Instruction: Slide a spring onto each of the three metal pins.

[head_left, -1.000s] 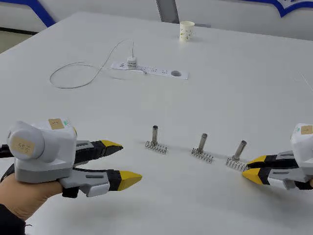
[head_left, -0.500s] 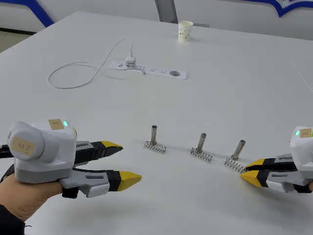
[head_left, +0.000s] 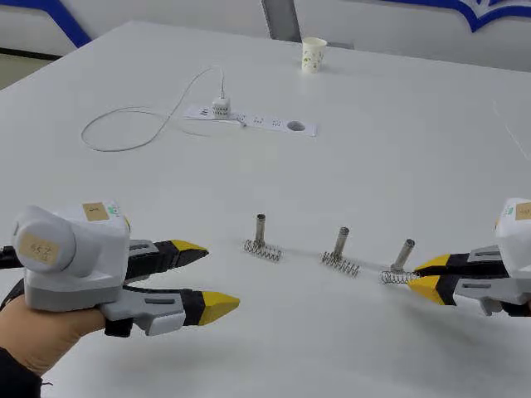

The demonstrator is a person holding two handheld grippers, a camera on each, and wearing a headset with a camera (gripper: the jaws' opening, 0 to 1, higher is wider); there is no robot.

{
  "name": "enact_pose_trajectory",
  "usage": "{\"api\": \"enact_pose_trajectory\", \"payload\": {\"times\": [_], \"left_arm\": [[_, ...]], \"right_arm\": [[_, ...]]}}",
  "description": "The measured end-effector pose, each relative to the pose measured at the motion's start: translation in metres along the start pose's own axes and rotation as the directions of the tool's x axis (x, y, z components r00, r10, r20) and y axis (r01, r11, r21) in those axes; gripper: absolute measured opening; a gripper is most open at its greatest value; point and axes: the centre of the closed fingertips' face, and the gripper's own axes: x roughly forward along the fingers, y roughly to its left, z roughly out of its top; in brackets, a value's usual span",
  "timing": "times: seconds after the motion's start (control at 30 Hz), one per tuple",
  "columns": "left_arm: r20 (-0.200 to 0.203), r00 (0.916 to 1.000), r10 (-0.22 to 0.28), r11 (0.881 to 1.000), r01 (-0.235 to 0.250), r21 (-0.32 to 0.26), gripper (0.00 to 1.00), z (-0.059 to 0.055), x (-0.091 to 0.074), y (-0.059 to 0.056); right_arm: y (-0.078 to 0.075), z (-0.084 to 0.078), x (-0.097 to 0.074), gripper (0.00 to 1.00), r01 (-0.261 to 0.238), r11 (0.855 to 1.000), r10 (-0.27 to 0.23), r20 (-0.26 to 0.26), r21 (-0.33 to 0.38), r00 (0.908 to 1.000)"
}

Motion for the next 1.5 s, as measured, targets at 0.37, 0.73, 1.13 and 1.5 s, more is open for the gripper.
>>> {"api": "enact_pose_trajectory", "payload": {"times": [0.37,0.73,1.13,1.5], "left_arm": [[0.003,1.0,-0.003,1.0,0.003,0.002,0.52,0.001,0.0,-0.001],[0.005,1.0,-0.004,1.0,0.004,0.003,0.52,0.002,0.0,-0.002],[0.012,0.9999,-0.002,1.0,0.002,0.002,0.52,0.003,-0.001,-0.001],[0.015,0.9999,-0.003,1.0,0.003,0.003,0.52,0.003,0.0,-0.001]], "right_arm": [[0.001,0.008,-0.005,0.12,0.003,1.0,-0.003,-0.01,-0.003,0.9999],[0.001,0.008,-0.005,0.12,0.005,1.0,-0.005,-0.017,0.01,0.9999],[0.002,0.012,-0.008,0.12,0.011,1.0,-0.011,-0.013,0.015,0.9999],[0.003,0.016,-0.01,0.12,0.013,1.0,-0.013,-0.006,0.022,0.9999]]}}
